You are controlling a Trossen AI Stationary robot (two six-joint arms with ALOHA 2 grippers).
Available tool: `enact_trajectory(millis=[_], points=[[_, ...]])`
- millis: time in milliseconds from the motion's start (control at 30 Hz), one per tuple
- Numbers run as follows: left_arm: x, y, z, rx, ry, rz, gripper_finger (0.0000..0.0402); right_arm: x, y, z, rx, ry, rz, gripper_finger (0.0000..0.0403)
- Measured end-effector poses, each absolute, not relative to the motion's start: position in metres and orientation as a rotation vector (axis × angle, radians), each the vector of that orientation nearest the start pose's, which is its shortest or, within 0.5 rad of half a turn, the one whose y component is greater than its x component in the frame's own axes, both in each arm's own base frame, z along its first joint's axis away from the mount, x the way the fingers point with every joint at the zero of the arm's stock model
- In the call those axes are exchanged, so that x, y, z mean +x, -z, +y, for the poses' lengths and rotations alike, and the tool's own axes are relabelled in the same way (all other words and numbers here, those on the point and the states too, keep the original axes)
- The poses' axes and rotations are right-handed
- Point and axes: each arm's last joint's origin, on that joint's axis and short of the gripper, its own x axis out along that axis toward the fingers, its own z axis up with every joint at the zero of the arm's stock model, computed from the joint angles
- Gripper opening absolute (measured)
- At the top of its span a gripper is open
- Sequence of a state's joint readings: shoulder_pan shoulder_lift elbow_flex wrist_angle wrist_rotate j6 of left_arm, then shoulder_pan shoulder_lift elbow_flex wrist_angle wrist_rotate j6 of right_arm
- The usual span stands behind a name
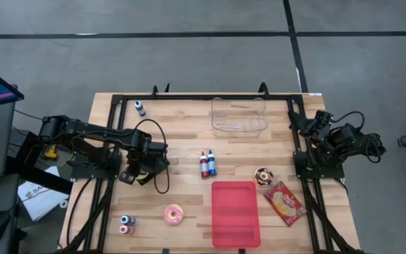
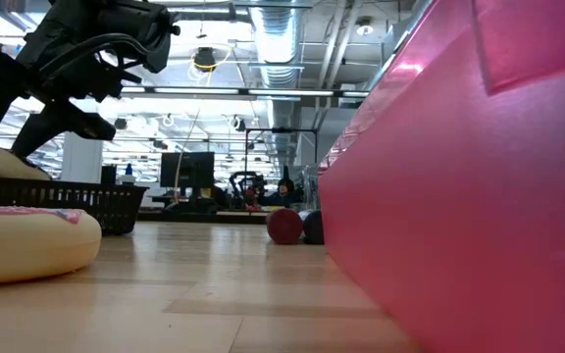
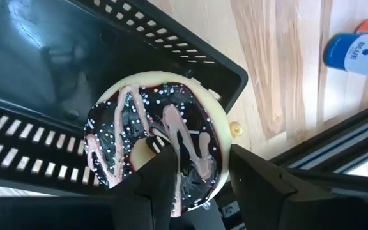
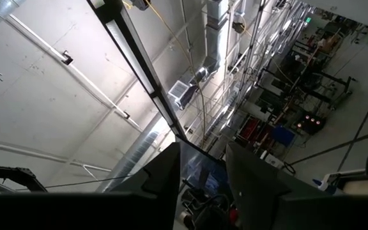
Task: Pick & Place Food Item
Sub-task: Put the top black donut into the black bin, then put the pink donut into the black bin
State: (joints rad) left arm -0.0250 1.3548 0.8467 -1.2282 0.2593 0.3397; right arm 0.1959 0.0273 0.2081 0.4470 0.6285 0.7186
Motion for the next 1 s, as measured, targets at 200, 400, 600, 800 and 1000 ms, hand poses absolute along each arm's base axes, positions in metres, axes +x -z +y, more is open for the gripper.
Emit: enact_trajectory(millis=[200,400,600,800,1000], points=[[0.190,-0.200,-0.012,0.044,0.498,1.674,0.0164,0.062,-0.267,-0.005,0.944,0.193,-0.715,0.0120],[0.190,-0.200,-0.012,0.045,0.500,1.674,0.0184,0.062,-0.267,-0.005,0.946,0.193,-0.715,0.0120],[0.191,-0.202,-0.012,0.057,0.494,1.671,0.0179,0.062,-0.267,-0.005,0.946,0.193,-0.715,0.0120],[0.201,-0.217,-0.012,0.098,0.488,1.604,0.0179,0.062,-0.267,-0.005,0.946,0.193,-0.715,0.0120],[0.212,-0.236,-0.013,0.093,0.459,1.527,0.0181,0.062,-0.267,-0.005,0.946,0.193,-0.715,0.0120]])
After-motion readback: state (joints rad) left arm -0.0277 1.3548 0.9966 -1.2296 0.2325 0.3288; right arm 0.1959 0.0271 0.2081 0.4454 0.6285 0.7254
